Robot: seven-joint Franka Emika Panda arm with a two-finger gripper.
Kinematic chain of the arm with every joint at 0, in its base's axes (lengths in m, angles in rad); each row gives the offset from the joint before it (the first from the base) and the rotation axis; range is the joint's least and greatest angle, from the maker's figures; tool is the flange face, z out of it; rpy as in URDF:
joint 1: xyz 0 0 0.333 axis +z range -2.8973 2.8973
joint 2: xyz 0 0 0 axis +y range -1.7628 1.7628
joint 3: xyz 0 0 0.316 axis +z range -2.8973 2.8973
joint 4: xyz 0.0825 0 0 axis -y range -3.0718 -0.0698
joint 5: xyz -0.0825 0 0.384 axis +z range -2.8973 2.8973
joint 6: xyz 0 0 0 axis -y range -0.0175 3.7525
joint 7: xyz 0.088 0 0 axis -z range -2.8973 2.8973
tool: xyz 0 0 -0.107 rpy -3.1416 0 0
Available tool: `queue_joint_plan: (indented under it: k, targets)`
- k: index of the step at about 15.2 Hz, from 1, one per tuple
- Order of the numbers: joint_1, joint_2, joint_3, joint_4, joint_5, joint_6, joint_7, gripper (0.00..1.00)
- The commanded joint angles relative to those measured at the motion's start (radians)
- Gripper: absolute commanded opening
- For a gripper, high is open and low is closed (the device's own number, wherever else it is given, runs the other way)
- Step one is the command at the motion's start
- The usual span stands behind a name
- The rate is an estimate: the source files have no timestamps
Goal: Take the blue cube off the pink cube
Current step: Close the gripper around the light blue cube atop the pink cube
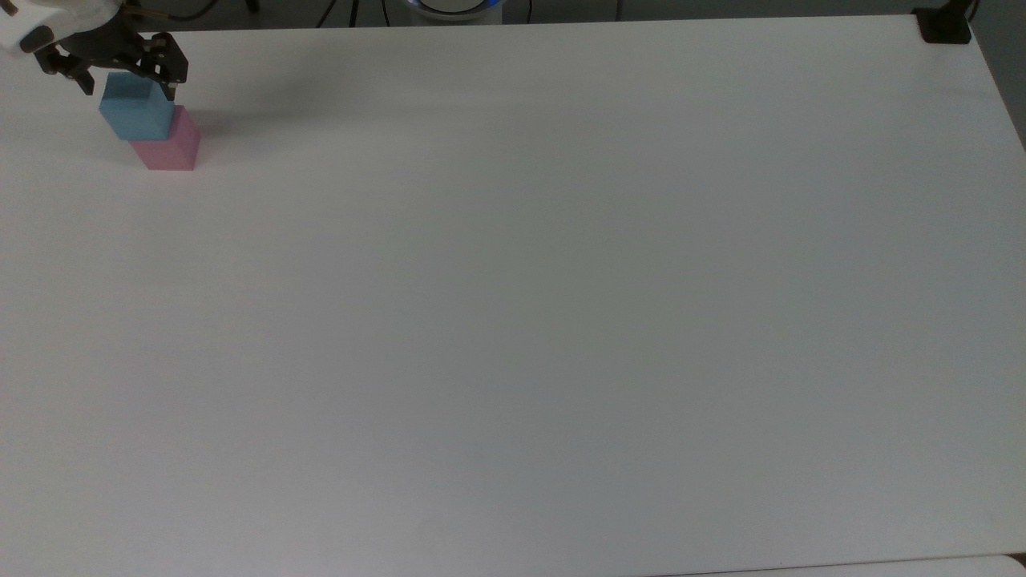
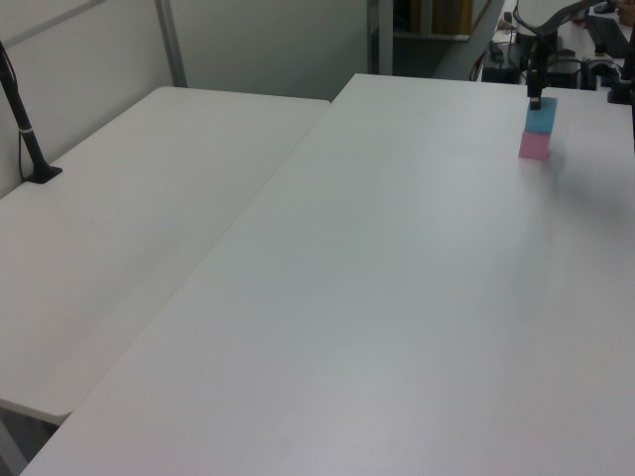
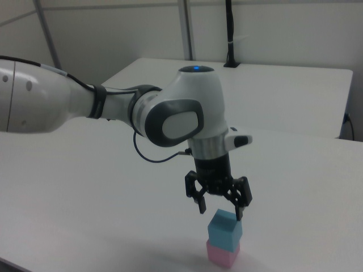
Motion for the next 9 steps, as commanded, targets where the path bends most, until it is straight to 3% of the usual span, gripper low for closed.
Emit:
queue_joint_plan:
  k: [1,5,6,7,8,9]
  targets:
    - [0.017,-0.010,-0.017,-0.061,-0.023,0.074,-0.029,1.00]
    - [0.018,0.013,-0.017,-0.115,-0.023,0.174,-0.016,1.00]
    - [0.017,0.013,-0.017,-0.115,-0.023,0.174,-0.017,0.90]
    - [0.017,0.012,-0.017,-0.115,-0.023,0.174,-0.019,0.70]
    - [0.018,0.009,-0.017,-0.109,-0.020,0.165,-0.022,0.38]
    - [0.020,0.001,-0.017,-0.099,-0.009,0.153,-0.020,0.28]
